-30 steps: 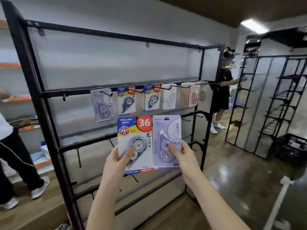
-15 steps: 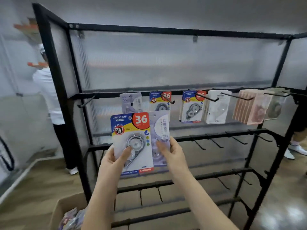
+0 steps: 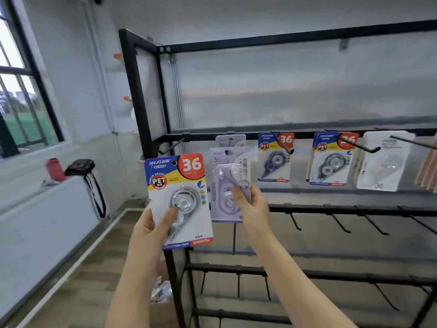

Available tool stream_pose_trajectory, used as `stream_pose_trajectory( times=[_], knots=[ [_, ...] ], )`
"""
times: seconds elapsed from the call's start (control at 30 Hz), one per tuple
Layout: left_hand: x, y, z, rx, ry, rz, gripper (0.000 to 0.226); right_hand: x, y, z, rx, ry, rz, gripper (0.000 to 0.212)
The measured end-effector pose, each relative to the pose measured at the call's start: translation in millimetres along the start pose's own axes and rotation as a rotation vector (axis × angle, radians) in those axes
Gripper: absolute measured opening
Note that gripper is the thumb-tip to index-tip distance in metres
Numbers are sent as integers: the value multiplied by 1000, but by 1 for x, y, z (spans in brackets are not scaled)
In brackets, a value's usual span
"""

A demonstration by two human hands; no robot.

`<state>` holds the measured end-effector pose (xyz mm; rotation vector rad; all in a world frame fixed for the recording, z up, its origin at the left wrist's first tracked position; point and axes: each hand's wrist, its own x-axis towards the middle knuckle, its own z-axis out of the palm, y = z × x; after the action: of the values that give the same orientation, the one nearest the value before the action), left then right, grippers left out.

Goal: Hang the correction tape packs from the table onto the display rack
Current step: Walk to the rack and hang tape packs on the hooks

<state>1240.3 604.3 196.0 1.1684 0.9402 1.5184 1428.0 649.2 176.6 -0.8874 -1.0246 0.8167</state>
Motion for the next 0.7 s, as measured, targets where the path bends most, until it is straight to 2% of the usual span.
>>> stream_pose_trajectory(
  times=[0.1,0.17,0.33,0.5,0.6,0.7],
  knots=[
    [-1,-4,-4,33,18,-25,33,16,6,1,-134,38,42,8],
    [-2,-7,-6,35,25,-43,29,38,12,2,-249,81,90,26],
    [-5,-11,-10,27,8,-90,27,95,31,7,-330,184,320,48],
    [-2,-14,-3,7,-71,-117,37,118,39,7,-242,158,477,77],
    [2,-18,12,10,-120,-111,42,109,38,-1,-364,123,476,68],
    [2,-24,39,28,-199,-82,42,96,39,-31,-711,-31,401,49]
  ],
)
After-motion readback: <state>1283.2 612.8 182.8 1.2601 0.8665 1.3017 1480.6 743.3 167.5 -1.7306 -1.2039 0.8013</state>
